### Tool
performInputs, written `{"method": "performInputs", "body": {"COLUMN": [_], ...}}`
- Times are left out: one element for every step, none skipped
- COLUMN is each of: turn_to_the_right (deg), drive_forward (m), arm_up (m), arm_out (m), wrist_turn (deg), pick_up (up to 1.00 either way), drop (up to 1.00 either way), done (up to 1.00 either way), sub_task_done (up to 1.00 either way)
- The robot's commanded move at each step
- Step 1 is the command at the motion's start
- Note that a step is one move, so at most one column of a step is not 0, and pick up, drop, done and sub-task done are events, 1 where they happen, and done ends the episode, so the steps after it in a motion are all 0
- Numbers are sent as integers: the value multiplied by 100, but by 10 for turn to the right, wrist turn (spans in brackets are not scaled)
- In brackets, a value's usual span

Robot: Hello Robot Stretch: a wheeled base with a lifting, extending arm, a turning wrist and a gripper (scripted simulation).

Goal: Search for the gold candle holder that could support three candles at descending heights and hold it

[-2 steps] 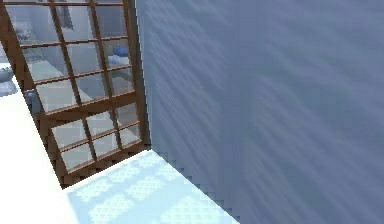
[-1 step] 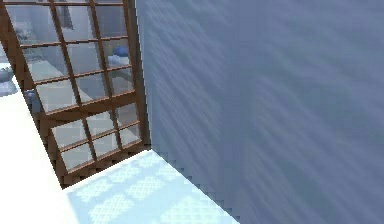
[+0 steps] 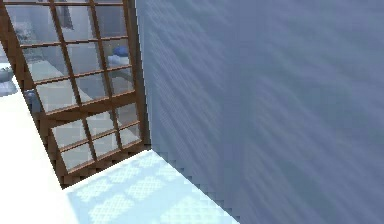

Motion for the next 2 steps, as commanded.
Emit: {"method": "performInputs", "body": {"turn_to_the_right": [0, 0], "drive_forward": [0, 0], "arm_up": [0, 0], "arm_out": [22, 0], "wrist_turn": [0, 450], "pick_up": [0, 0], "drop": [0, 0], "done": [0, 0], "sub_task_done": [0, 0]}}
